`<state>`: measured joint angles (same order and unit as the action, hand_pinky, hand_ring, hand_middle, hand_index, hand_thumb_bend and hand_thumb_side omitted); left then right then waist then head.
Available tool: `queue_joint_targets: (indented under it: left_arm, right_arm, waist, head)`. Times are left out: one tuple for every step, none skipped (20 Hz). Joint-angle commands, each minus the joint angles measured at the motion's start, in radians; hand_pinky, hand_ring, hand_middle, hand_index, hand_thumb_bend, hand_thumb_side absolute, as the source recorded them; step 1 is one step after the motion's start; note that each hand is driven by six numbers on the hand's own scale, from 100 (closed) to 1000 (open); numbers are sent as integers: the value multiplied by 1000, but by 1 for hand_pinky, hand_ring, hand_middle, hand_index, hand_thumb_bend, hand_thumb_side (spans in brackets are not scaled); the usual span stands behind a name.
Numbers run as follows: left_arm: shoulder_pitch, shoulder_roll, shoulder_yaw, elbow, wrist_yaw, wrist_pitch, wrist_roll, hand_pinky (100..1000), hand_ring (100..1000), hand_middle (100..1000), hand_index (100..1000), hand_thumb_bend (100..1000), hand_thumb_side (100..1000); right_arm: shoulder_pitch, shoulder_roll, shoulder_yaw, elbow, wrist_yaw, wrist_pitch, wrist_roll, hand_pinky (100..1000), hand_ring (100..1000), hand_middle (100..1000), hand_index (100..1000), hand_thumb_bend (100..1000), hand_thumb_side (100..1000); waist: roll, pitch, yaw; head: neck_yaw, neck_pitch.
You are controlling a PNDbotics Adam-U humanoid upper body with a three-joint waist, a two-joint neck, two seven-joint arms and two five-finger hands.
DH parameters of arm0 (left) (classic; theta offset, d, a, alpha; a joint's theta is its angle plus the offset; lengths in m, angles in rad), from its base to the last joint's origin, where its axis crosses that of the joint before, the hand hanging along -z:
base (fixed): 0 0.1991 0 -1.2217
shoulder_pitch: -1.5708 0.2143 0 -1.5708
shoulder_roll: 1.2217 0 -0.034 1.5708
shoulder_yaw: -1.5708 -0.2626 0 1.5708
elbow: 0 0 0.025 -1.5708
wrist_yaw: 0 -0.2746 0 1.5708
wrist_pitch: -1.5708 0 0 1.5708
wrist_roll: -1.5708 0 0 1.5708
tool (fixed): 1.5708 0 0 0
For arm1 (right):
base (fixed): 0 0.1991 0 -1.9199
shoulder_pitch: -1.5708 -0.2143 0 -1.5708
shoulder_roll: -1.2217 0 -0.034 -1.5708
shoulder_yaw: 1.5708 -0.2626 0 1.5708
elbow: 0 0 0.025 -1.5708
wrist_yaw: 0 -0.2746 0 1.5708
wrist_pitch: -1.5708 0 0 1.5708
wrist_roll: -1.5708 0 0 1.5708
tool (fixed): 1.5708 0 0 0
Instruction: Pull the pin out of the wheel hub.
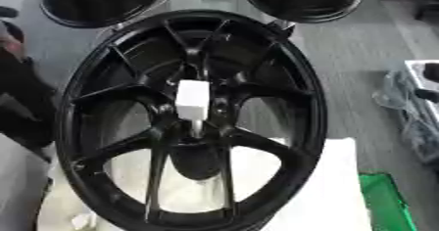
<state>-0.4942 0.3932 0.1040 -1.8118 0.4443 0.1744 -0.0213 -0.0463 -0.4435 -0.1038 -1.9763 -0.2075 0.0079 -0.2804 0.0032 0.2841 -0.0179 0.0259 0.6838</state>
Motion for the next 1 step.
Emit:
queue_joint_targets:
  left_arm:
    - [-16, -15, -2, -8, -32, -12, 10, 656, 753, 745, 783, 167, 827]
  right_arm:
    - [-11, -12, -4, -24, -8, -6, 2, 723, 838, 725, 823, 100, 609]
  waist:
    - [-4, -19, -1]
  head:
    - [8, -11]
